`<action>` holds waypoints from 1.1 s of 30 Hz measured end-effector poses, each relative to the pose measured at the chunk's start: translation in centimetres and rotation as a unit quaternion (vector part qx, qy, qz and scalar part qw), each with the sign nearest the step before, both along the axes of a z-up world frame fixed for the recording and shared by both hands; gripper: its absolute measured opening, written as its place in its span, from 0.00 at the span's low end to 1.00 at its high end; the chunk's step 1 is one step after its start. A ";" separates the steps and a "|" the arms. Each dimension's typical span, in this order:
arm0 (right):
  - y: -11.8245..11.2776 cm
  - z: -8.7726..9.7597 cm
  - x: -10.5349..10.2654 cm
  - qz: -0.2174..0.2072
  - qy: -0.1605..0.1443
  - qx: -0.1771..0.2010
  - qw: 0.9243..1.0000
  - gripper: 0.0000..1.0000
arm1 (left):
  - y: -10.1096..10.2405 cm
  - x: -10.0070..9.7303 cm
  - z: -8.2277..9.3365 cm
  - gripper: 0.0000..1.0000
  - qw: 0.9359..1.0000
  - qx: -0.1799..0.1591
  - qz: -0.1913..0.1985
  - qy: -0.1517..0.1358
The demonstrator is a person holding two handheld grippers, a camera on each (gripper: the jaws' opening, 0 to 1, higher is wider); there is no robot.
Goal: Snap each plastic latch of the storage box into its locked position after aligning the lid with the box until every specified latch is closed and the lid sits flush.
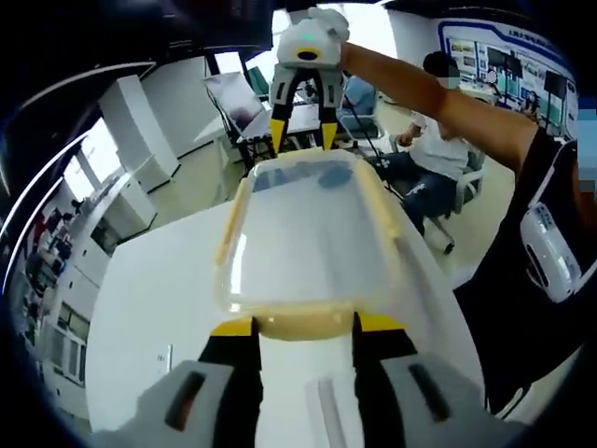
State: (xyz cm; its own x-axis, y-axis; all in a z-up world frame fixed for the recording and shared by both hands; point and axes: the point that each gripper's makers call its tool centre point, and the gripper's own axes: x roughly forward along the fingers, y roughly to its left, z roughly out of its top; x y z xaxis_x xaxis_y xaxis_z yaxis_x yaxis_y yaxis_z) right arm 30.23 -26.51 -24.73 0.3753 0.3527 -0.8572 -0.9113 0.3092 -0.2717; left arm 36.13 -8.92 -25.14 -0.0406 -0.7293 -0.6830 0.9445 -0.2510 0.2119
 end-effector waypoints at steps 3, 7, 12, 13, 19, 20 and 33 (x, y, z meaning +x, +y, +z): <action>0.1 0.1 0.0 0.001 -0.003 0.000 1.000 0.32 | 0.1 0.1 -0.2 0.34 1.000 -0.002 -0.001 -0.004; 0.7 0.1 0.1 0.005 -0.003 0.002 1.000 0.32 | 0.5 0.2 -0.5 0.34 1.000 0.000 -0.002 -0.005; 0.6 0.3 0.4 0.007 -0.005 0.000 1.000 0.32 | 0.7 0.2 -0.2 0.35 1.000 -0.007 0.000 -0.005; 0.7 0.3 0.5 0.008 -0.006 0.001 1.000 0.32 | 0.8 0.3 -0.1 0.35 1.000 -0.008 0.000 -0.005; 1.2 -0.2 0.5 0.009 0.000 0.008 1.000 0.32 | 1.3 0.3 -0.3 0.35 1.000 -0.012 0.000 0.001; 1.2 -0.3 0.6 0.008 -0.001 0.006 1.000 0.32 | 1.3 0.4 -0.3 0.35 1.000 -0.013 0.000 -0.002; 2.1 -0.4 0.2 0.002 -0.005 0.008 1.000 0.32 | 2.2 0.4 -0.9 0.35 1.000 -0.018 -0.007 0.001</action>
State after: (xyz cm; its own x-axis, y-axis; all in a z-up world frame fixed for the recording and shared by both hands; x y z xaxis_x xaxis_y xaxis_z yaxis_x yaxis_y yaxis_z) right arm 30.39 -24.46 -25.17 0.3826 0.3681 -0.8474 -0.9098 0.3099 -0.2761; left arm 36.49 -6.72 -26.01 -0.0519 -0.7530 -0.6560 0.9412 -0.2564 0.2198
